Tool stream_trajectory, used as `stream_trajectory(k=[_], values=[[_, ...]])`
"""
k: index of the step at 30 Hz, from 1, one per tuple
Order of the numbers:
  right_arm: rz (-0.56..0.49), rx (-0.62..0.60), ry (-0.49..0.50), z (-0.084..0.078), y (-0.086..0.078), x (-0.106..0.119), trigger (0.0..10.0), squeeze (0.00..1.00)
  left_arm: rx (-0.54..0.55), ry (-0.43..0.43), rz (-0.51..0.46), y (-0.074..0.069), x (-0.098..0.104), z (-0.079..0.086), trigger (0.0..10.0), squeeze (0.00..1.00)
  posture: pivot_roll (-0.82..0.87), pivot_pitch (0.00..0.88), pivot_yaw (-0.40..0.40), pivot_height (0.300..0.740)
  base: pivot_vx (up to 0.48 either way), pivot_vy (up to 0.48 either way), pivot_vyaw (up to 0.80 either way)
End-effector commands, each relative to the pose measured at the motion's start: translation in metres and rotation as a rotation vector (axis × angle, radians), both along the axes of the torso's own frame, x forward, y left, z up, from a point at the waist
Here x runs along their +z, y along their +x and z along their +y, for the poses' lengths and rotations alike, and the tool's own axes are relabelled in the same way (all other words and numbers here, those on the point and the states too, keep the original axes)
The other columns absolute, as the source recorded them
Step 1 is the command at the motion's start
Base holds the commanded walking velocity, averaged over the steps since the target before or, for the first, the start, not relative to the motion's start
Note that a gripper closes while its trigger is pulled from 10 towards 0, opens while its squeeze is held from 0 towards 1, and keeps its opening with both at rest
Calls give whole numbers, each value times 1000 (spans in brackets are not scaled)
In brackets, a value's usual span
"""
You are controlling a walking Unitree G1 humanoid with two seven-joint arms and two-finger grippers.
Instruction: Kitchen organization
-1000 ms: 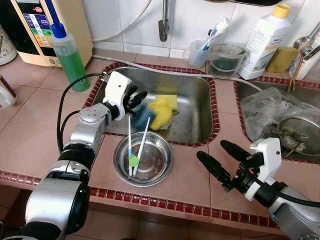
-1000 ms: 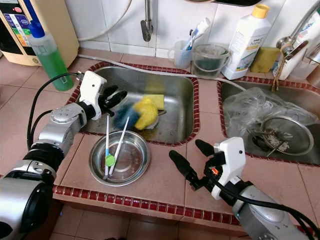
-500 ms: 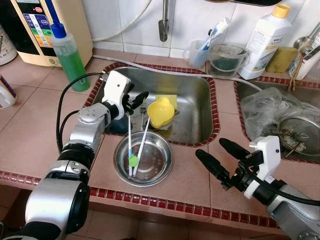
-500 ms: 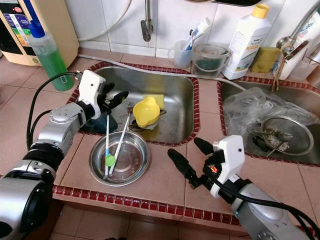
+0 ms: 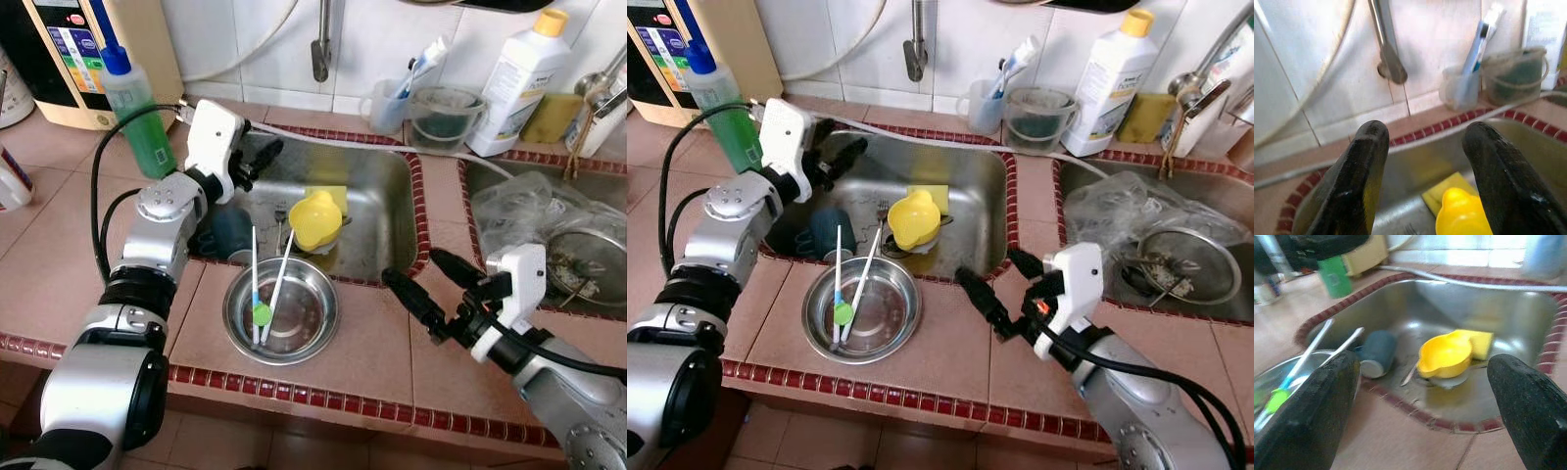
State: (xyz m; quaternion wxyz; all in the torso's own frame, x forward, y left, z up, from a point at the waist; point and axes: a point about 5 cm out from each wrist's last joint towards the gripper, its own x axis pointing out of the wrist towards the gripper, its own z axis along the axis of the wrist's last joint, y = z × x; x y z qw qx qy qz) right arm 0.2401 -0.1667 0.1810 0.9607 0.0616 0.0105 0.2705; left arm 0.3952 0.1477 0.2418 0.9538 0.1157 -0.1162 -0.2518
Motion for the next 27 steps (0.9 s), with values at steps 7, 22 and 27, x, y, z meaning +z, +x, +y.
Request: stream_trajectory(k=[7,22,27], values=[[-42,-165,11,-8,17,-4,10000,0,95,-61,-6,-12,-8,10,10000,0,-97,50,-8,740,0,0,0],[-107,-394,-45,4,37,-26,10000,0,223,-119,57,-49,-50,10,10000,0,-75,0,-16,740,0,0,0],[-124,-419,-69,6,34,-33,10000,0,314,-133,17,-62,-61,6,10000,0,-73,0,-19,740,0,0,0]])
